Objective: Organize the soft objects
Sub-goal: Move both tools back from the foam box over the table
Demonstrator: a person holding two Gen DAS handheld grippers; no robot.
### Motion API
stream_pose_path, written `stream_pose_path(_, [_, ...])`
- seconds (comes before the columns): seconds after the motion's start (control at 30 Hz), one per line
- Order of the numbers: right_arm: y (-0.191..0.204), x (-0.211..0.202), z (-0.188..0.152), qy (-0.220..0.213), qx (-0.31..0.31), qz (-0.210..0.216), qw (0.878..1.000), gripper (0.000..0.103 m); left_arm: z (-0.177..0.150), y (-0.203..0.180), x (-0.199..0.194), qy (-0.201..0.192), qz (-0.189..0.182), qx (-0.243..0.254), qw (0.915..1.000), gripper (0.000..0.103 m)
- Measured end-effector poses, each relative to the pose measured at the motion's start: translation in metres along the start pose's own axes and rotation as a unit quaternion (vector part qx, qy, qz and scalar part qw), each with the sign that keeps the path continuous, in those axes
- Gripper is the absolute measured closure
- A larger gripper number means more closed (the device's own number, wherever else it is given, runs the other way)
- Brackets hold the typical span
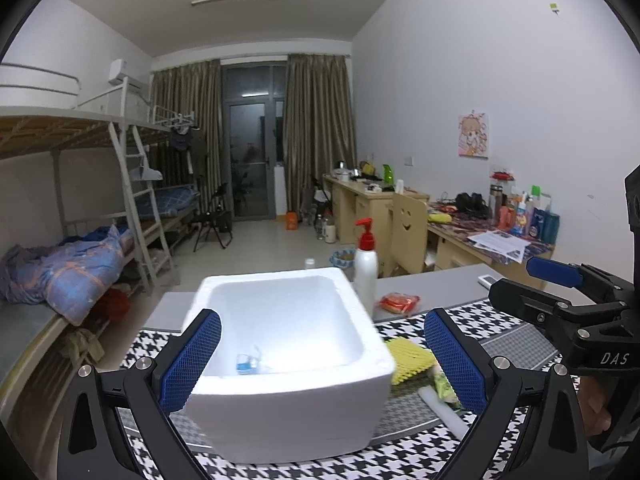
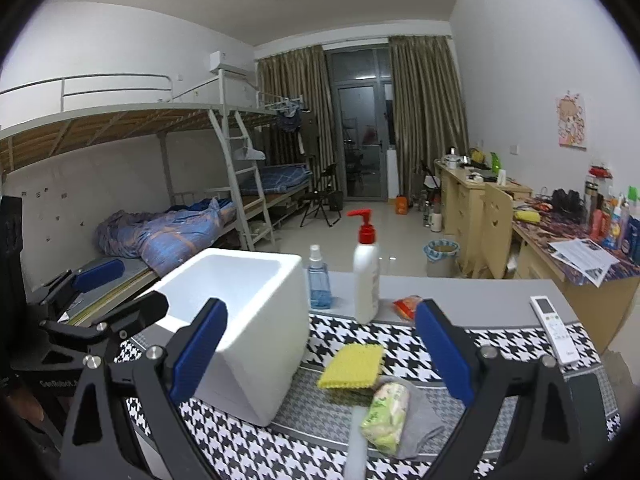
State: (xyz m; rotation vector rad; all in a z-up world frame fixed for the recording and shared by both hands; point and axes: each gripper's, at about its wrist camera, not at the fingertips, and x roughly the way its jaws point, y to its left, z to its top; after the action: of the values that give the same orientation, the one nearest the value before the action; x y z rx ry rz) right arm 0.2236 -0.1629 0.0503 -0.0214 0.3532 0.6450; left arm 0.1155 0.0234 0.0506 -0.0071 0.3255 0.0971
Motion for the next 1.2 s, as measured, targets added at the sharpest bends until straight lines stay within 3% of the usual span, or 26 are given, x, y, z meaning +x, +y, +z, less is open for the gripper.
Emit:
stream_pose_path(0.43, [-0.031,-0.013,-0.011,0.003,0.014,-0.033,0.999,0.006,0.002,-0.030,0.010,0.007,-0.036,0.014,0.9992,0.001])
stream_pose_path(1.2, [-0.082,-0.020,-0.026,0.030,0.001,-0.055,0.998,0.006,-0.008,-0.075,0.031,0.024,-0.047,0.016,0.9985,0.001])
